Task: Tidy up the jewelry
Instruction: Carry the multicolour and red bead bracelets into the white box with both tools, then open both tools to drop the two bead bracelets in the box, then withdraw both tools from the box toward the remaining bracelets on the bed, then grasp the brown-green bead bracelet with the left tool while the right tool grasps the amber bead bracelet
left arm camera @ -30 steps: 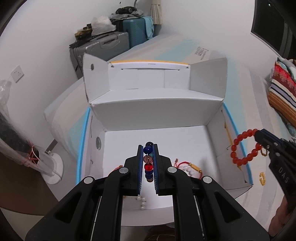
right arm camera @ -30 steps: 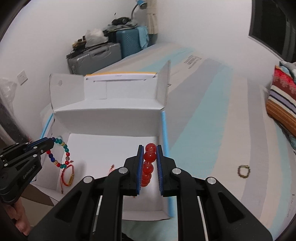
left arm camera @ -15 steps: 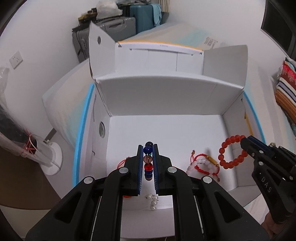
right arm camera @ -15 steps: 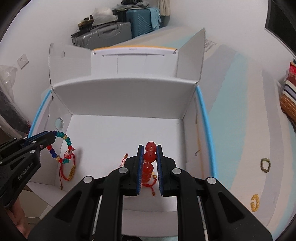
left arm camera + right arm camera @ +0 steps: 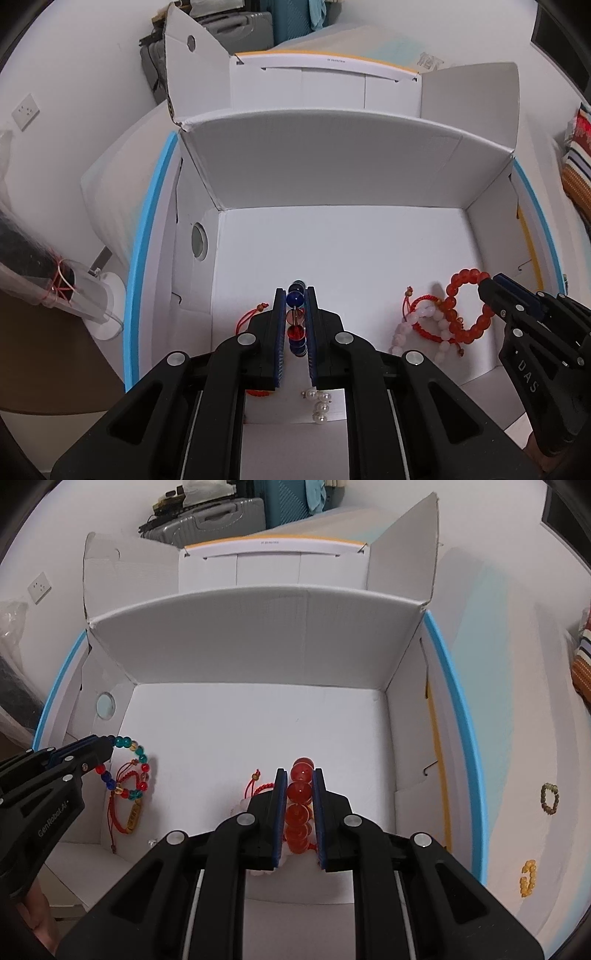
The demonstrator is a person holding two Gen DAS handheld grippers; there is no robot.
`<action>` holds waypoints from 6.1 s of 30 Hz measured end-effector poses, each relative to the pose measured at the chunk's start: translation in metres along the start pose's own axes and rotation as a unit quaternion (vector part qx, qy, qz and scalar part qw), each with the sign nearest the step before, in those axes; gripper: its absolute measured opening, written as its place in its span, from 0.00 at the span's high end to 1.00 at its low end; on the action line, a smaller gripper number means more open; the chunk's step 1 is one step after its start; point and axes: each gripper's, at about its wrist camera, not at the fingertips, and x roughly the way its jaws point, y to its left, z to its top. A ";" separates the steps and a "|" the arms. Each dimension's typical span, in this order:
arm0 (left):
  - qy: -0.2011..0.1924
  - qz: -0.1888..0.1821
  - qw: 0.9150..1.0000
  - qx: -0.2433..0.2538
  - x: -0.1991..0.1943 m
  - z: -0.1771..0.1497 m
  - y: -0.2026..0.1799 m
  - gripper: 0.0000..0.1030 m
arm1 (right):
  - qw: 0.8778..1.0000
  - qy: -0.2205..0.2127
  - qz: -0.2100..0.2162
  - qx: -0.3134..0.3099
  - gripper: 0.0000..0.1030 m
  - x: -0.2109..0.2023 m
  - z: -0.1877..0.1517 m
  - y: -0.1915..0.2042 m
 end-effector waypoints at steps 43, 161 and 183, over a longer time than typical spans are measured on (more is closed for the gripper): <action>-0.103 -0.027 0.994 0.014 -0.099 -0.008 -0.059 0.06 | 0.994 -0.091 -0.044 0.047 0.07 -0.115 -0.047 -0.086; -0.035 -0.121 0.953 0.274 0.079 -0.028 -0.493 0.93 | 0.976 -0.055 -0.044 0.206 0.91 -0.026 -0.210 -0.337; -0.059 -0.164 0.950 0.260 0.035 -0.027 -0.470 0.93 | 0.969 -0.121 -0.019 0.216 0.91 -0.066 -0.206 -0.344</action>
